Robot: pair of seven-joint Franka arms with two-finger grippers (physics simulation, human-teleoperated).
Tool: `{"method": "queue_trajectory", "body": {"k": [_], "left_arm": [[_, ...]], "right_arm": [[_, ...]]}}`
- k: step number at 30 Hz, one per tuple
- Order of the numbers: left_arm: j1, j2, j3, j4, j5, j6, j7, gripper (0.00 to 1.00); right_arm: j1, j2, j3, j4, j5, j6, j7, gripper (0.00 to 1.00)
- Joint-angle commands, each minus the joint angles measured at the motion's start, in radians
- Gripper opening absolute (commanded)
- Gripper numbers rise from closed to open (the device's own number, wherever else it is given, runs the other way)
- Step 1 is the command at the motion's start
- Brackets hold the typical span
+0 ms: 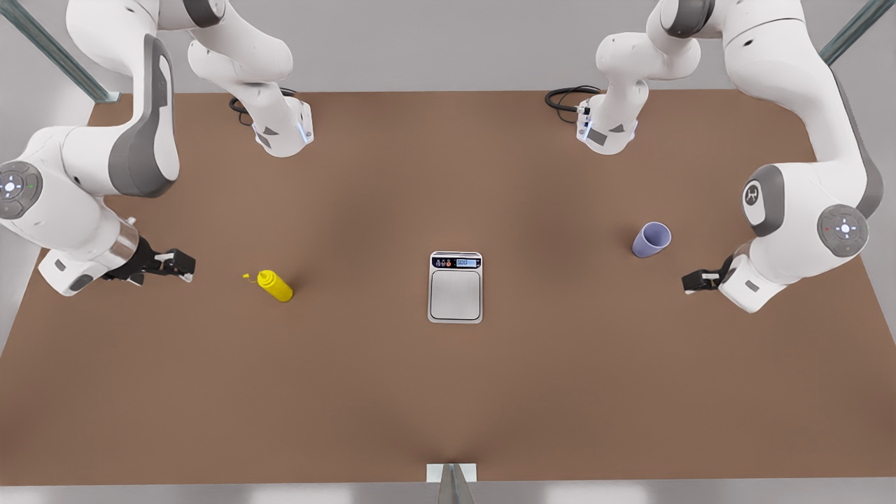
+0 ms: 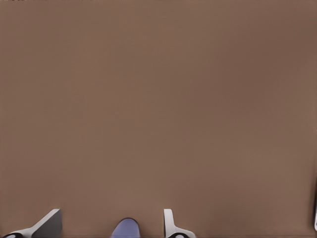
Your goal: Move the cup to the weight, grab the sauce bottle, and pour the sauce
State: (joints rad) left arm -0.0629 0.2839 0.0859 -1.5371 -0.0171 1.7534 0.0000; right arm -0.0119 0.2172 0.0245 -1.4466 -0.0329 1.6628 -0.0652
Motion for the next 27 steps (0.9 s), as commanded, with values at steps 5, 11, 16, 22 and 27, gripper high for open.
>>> {"method": "queue_trajectory", "body": {"k": [5, 11, 16, 22, 27], "left_arm": [[0.000, 0.023, 0.000, -0.026, 0.000, 0.014, 0.000, 1.00], [-0.002, -0.071, 0.002, -0.305, 0.000, 0.221, -0.002, 1.00], [-0.002, -0.147, 0.023, -0.499, 0.002, 0.259, 0.055, 1.00], [-0.006, -0.075, 0.021, -0.466, 0.003, 0.186, 0.044, 1.00], [-0.005, -0.026, 0.057, -0.403, 0.005, -0.003, 0.098, 1.00]], "right_arm": [[0.003, 0.008, 0.000, 0.005, 0.004, -0.009, 0.004, 1.00], [-0.002, 0.010, 0.000, 0.009, 0.005, -0.009, 0.002, 1.00], [-0.002, 0.014, 0.000, 0.009, 0.005, -0.009, 0.002, 1.00], [-0.005, 0.028, 0.000, 0.021, 0.004, -0.029, -0.001, 1.00], [-0.005, 0.030, 0.000, 0.021, 0.004, -0.028, 0.002, 1.00]]}}
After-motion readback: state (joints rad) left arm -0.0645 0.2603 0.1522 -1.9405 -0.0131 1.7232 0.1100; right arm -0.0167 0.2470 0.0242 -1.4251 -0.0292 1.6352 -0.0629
